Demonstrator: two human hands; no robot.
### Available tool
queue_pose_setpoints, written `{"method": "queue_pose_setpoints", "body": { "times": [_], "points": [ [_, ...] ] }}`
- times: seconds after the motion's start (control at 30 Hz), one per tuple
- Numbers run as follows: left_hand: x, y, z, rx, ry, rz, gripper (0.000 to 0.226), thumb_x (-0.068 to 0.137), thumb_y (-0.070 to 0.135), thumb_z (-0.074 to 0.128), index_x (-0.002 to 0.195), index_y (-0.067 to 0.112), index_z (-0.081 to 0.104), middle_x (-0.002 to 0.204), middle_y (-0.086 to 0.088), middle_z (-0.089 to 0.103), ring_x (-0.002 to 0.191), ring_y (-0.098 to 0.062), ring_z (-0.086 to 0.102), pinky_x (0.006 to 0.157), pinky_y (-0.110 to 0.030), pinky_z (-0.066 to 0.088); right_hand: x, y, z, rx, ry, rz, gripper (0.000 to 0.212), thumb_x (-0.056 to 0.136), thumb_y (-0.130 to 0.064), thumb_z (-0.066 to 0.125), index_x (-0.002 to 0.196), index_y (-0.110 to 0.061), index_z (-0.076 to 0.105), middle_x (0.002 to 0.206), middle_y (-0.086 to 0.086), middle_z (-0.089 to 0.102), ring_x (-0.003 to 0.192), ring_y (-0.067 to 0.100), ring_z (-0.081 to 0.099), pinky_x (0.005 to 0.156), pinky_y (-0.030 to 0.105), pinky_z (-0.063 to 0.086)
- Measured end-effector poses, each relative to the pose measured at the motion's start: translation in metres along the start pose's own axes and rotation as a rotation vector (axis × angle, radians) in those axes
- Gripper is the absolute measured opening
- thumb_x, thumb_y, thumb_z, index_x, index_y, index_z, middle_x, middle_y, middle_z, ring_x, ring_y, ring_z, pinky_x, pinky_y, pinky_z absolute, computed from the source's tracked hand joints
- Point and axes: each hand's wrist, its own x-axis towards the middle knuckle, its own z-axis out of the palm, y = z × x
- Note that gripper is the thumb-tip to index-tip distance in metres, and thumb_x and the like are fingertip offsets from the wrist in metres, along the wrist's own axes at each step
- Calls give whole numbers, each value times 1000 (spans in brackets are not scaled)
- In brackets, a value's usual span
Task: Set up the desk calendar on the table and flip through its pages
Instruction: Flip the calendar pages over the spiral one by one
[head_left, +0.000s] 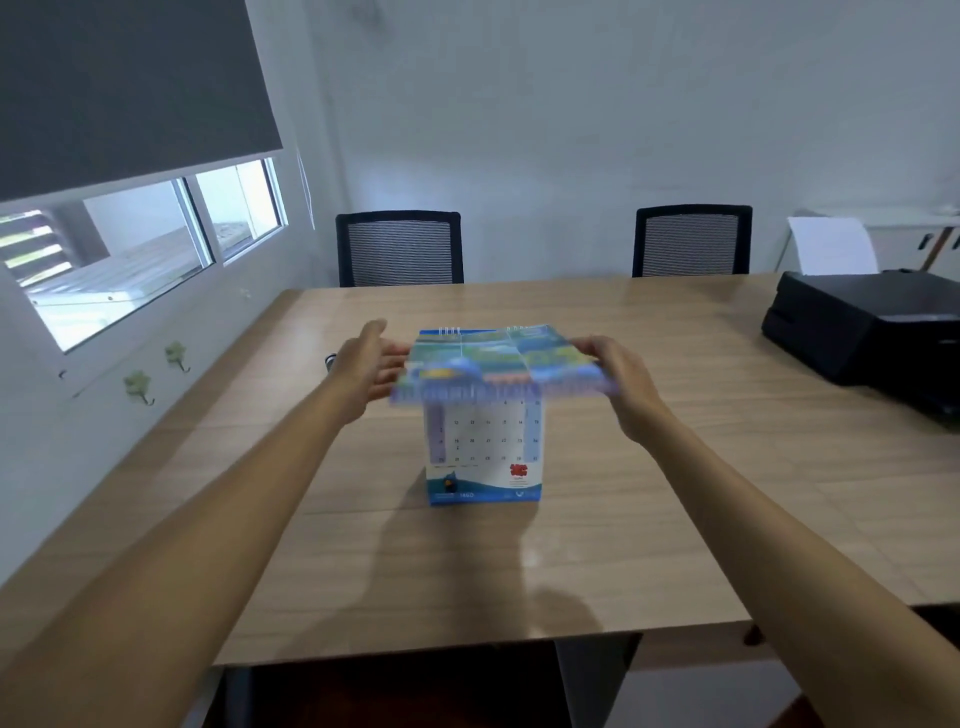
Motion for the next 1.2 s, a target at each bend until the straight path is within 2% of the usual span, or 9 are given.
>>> {"method": "queue_pose_setpoints", "body": {
  "times": [0.1,0.17,0.3,0.4,0.57,0.8,1.0,1.1,1.2],
  "points": [
    [2,15,12,-59,23,133,49,101,36,25,111,4,60,105,-11,67,91,-25,65,88,-39,52,9,-9,8,-159,-10,-158,46,104,-31,22,140,-15,47,146,1,48,133,15,44,110,31,38],
    [3,19,25,-1,44,226,42,101,32,27,118,11,59,115,-6,61,103,-26,57,94,-41,46,19,-10,16,-361,-36,-256,48,104,-34,22,148,-18,33,157,1,31,145,14,27,120,36,24],
    [25,10,36,649,32,505,40,99,28,24,127,17,51,135,-1,54,116,-24,51,94,-36,42,50,8,25,-845,-111,-238,66,96,-56,9,154,-25,0,164,0,-6,151,20,-3,124,46,9],
    [47,1,37,887,-20,464,54,100,37,28,150,16,28,160,-1,24,147,-22,21,119,-39,21,62,19,30,-986,-140,-122,69,90,-62,3,152,-33,-7,163,-2,-15,150,26,-12,122,53,6],
    [70,-7,33,1072,-29,403,62,93,53,24,134,11,43,142,-9,49,131,-32,39,105,-51,39,63,24,35,-944,-121,-19,59,99,-52,15,153,-33,5,164,-1,-11,150,29,-14,120,54,-2],
    [65,-16,41,900,-44,339,57,99,41,35,147,9,30,155,-10,29,141,-29,29,115,-42,26,72,33,40,-829,-92,27,51,100,-43,19,150,-28,19,164,6,2,150,31,-2,120,58,8],
    [42,-43,47,443,139,147,65,100,46,26,154,15,7,162,-2,9,148,-21,15,117,-39,17,61,39,55,-205,8,207,64,101,-46,18,153,-22,-11,163,-2,-13,151,18,-10,124,47,0],
    [32,-59,48,178,68,79,64,97,54,15,150,20,25,156,3,28,142,-12,25,116,-38,20,46,44,58,125,-30,448,69,96,-60,13,154,-23,14,163,0,12,150,22,10,121,47,7],
    [24,-61,52,34,-45,31,60,99,53,6,142,29,41,143,7,46,132,-12,38,112,-38,26,29,36,58,222,-81,455,66,99,-54,6,149,-19,31,159,0,27,149,19,18,121,38,10]
  ]
}}
